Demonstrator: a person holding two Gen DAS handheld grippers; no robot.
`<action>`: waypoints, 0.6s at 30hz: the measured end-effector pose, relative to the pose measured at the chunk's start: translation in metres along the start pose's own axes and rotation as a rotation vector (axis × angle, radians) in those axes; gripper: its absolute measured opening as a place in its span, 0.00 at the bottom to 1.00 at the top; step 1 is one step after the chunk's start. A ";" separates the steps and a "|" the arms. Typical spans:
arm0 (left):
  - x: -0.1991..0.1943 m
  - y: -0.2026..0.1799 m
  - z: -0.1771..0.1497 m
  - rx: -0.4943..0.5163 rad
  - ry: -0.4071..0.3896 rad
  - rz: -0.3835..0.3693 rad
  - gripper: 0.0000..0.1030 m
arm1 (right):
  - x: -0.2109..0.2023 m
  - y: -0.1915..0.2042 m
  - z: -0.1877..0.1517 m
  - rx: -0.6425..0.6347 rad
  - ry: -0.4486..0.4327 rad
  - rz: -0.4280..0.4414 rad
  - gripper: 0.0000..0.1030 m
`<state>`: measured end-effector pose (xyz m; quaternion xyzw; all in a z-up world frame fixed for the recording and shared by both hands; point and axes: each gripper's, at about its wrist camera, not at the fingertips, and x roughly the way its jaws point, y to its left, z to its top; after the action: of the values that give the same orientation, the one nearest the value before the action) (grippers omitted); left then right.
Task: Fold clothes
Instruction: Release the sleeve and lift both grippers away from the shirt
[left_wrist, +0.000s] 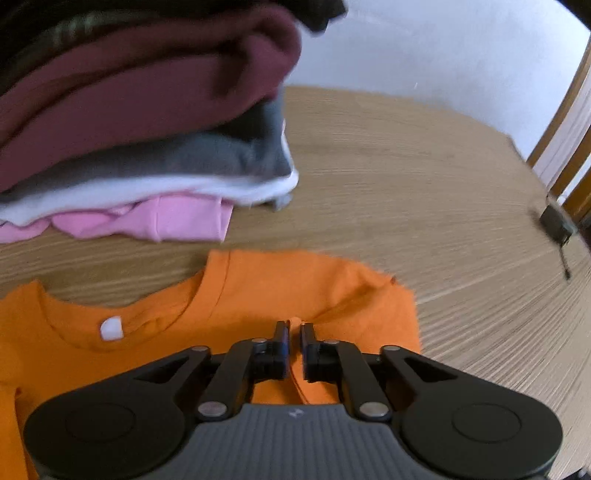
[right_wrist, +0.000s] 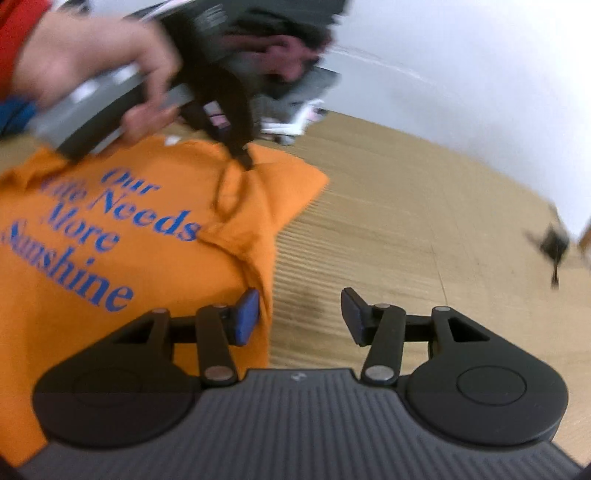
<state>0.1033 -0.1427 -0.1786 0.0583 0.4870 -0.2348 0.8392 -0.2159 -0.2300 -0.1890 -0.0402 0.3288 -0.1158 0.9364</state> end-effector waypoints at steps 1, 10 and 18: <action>0.000 0.000 0.001 0.016 0.009 -0.002 0.22 | -0.002 -0.003 -0.001 0.020 0.003 0.006 0.50; -0.127 0.043 -0.075 0.057 -0.172 -0.026 0.76 | -0.056 -0.038 -0.033 0.053 -0.014 0.105 0.50; -0.279 0.147 -0.225 -0.090 -0.296 -0.165 0.83 | -0.139 -0.096 -0.055 0.284 0.142 0.391 0.50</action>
<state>-0.1238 0.1542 -0.0790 -0.0548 0.3714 -0.2866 0.8815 -0.3739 -0.2894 -0.1336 0.1643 0.3756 0.0200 0.9119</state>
